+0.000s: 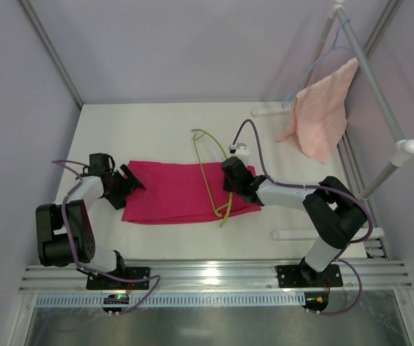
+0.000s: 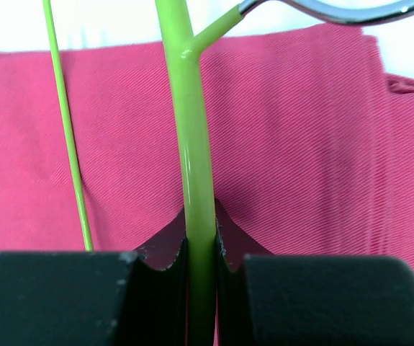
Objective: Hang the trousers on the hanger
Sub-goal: Place trousers on hanger
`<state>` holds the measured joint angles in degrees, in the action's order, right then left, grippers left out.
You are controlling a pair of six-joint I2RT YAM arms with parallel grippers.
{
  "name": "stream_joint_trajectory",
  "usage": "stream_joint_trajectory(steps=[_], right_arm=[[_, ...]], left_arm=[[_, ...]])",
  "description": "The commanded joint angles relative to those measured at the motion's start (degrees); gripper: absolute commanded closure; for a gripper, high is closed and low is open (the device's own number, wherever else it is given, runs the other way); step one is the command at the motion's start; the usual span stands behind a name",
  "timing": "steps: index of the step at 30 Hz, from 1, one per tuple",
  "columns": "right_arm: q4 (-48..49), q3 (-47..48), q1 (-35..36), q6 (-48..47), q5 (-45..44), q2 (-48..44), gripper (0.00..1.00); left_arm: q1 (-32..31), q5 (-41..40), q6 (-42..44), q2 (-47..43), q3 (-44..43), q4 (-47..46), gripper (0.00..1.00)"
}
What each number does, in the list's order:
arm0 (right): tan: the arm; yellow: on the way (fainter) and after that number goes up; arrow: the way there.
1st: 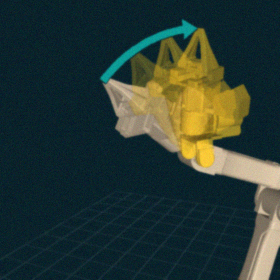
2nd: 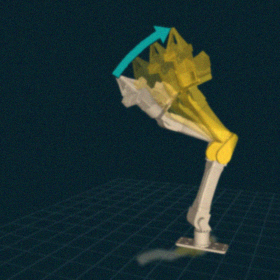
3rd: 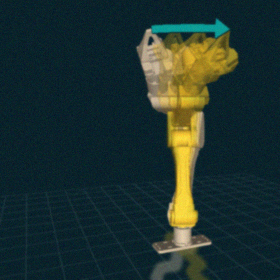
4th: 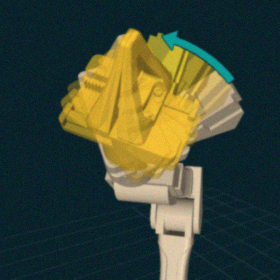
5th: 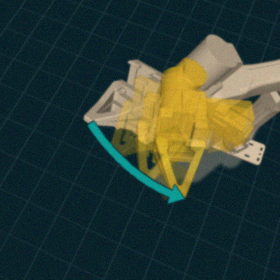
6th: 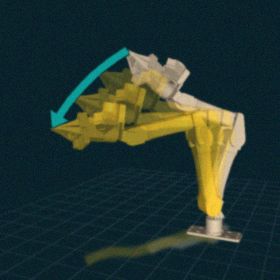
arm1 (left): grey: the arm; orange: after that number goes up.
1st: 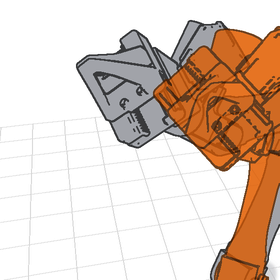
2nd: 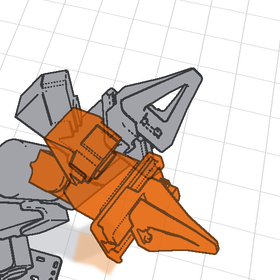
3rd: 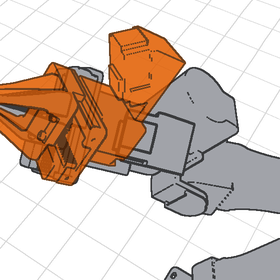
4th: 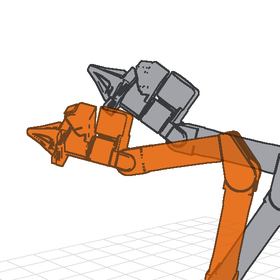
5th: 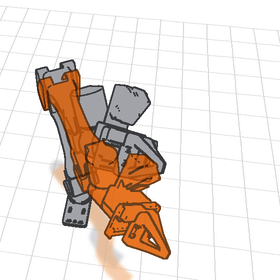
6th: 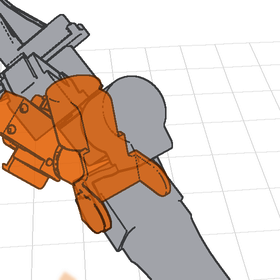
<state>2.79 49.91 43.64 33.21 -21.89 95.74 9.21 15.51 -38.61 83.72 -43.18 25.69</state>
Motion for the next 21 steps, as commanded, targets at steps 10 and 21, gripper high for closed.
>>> stream_joint_trajectory(steps=[10, 21], right_arm=[[4.06, 1.50, -4.70, -6.49, -2.02, 0.22, 0.96], [2.32, 6.43, -8.66, -11.59, 0.17, 2.80, 0.96]], left_arm=[[-5.87, 2.16, -3.40, -5.06, 3.98, -3.10, 0.20], [-13.17, -5.04, -5.51, -6.55, 4.42, -2.05, 0.18]])
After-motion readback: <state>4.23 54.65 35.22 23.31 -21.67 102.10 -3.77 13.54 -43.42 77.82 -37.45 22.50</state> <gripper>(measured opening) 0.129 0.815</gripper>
